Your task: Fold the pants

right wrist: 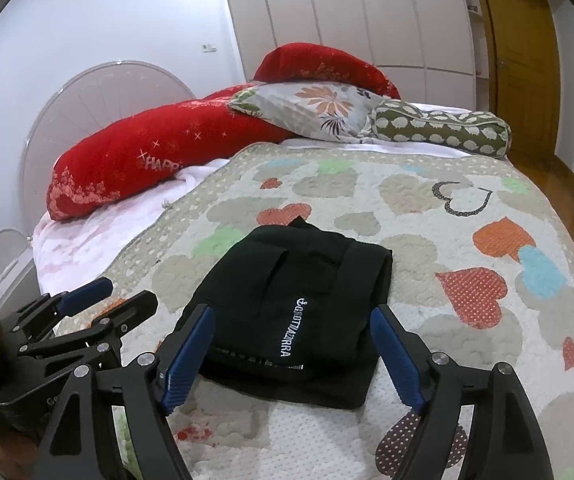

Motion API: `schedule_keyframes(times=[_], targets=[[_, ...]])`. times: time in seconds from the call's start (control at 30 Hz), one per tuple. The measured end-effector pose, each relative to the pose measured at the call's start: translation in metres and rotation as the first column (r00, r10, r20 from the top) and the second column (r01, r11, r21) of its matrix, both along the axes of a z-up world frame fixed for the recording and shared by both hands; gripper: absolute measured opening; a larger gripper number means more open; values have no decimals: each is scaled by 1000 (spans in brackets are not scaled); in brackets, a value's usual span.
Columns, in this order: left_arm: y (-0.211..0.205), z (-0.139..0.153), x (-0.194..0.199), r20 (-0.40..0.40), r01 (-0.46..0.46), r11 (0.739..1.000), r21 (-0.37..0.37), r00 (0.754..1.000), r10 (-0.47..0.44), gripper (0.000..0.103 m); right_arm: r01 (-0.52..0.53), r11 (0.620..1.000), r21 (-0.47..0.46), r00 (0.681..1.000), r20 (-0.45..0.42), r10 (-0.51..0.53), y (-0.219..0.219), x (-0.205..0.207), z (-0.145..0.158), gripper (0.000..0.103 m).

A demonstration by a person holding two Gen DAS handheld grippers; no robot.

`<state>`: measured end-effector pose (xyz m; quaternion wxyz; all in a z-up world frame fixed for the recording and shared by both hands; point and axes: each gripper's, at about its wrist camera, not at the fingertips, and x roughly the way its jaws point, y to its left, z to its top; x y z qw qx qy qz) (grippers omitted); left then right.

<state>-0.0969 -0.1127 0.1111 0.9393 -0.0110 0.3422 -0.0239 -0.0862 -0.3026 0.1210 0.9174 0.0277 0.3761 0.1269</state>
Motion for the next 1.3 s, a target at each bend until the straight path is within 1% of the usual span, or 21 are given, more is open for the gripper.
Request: schedule_keyframes(times=[0.43, 0.9, 1.3], targets=[[2, -2, 0, -9, 3, 1000, -1, 1000, -3, 65, -15, 1000, -4, 999, -31, 15, 4, 3, -9, 79], [0, -2, 3, -3, 4, 1000, -1, 1000, -4, 65, -19, 1000, -4, 999, -26, 19, 6, 3, -8, 79], [-6, -2, 5, -5, 16, 1000, 10, 1000, -16, 65, -11, 1000, -3, 999, -38, 11, 2, 3, -10, 79]])
